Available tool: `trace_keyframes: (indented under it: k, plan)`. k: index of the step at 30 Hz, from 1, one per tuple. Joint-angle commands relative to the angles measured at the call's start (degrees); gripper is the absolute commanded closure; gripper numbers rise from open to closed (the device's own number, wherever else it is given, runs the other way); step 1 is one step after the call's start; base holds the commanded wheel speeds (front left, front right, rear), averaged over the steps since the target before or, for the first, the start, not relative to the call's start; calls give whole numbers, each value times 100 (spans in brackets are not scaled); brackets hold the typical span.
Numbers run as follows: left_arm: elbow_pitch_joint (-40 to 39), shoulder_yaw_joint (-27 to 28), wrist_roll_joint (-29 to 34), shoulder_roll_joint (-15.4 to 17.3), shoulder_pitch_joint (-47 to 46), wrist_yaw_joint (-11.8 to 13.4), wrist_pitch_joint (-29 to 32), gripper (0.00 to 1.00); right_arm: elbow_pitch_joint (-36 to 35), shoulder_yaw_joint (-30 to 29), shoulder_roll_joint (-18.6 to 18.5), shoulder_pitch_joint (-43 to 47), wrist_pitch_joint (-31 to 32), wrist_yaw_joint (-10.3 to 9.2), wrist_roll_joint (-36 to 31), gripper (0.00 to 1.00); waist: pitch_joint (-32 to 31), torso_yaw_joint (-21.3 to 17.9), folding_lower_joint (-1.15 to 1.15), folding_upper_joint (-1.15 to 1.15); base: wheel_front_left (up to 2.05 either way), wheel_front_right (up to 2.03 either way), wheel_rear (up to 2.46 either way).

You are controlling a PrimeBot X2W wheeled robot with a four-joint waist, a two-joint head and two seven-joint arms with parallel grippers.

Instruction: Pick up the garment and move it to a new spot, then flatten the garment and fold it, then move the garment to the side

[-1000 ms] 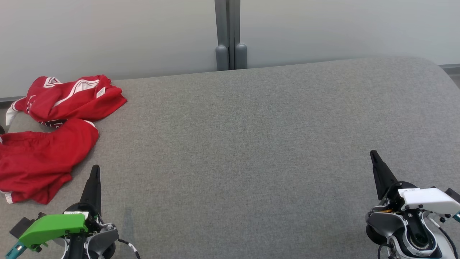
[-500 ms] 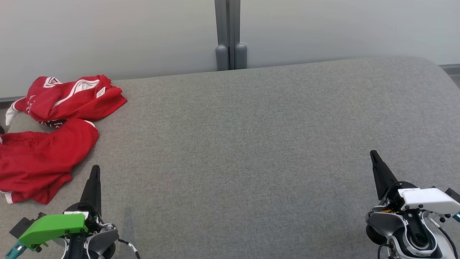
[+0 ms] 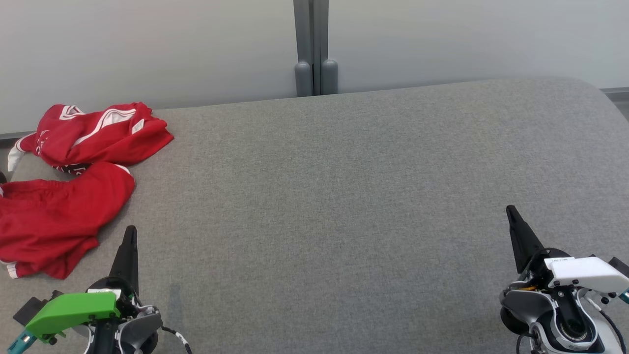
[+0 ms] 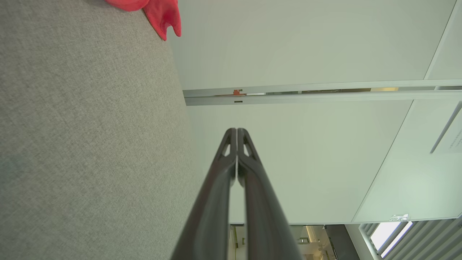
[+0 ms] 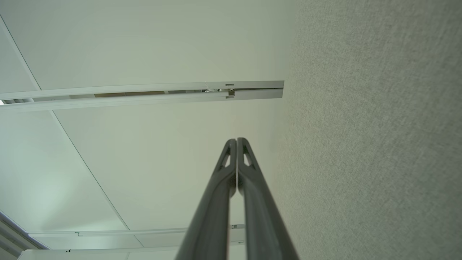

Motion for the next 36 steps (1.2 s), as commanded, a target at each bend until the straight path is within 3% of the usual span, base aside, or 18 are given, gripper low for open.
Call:
trace_keyframes:
  k: [1, 9, 10, 26, 36]
  plan:
    - [-8, 5, -21, 35, -63, -34, 12, 100, -28, -3, -22, 46, 15, 2, 40, 100, 0, 0, 0, 0, 0, 0, 0]
    - [-8, 5, -21, 35, -63, -34, 11, 100, -28, -3, -22, 46, 15, 2, 40, 100, 0, 0, 0, 0, 0, 0, 0]
    - [0, 0, 0, 0, 0, -1, -1, 0, 0, 1, 0, 0, 0, 0, 0, 0, 0, 0, 0, 0, 0, 0, 0]
    - [-44, -208, 304, -33, 251, 8, -340, 0, 108, 175, 37, 189, -340, -1, -282, 0, 3, 0, 0, 0, 0, 0, 0]
    - [-353, -320, 1109, -24, 263, 142, -593, 0, -49, 250, 28, 170, -592, 0, -1204, 0, 7, -4, 0, 0, 0, 0, 0]
